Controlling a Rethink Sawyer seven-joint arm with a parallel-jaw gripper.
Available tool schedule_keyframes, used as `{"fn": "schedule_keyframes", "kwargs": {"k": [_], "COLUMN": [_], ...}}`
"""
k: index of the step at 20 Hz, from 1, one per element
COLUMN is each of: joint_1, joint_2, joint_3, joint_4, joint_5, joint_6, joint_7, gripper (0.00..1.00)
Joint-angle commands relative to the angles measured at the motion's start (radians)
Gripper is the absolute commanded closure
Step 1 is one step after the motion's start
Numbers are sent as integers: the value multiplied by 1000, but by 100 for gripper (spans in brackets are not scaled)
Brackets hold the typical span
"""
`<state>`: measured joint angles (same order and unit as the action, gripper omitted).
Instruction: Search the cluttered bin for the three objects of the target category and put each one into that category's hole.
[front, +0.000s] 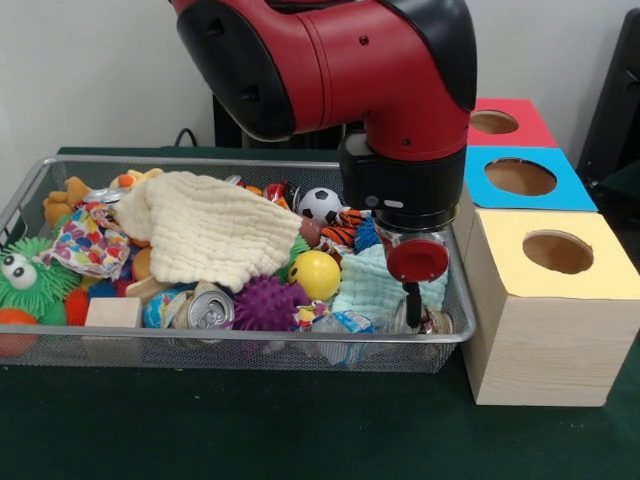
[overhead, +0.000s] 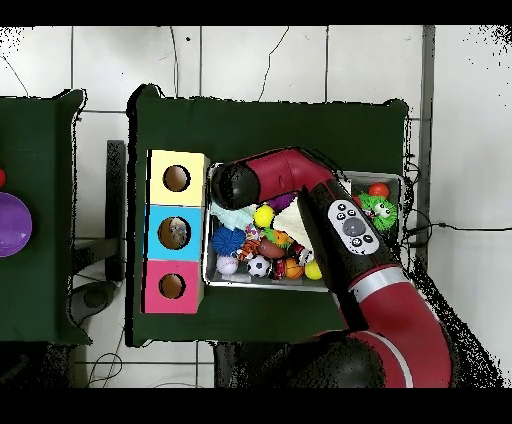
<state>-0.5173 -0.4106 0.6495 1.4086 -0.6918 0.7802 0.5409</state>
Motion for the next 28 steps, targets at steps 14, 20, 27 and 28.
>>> {"fn": "schedule_keyframes", "kwargs": {"k": [14, 20, 27, 28], "joint_1": [-65, -59, -60, -59], "joint_2": [-5, 6, 28, 30], "joint_3": [110, 77, 37, 34], "joint_4": [9, -34, -69, -71], "joint_5": [-59, -91, -111, -113], "joint_6": [93, 156, 215, 219], "joint_7": [-379, -442, -516, -520], "gripper": [0, 0, 0, 0]}}
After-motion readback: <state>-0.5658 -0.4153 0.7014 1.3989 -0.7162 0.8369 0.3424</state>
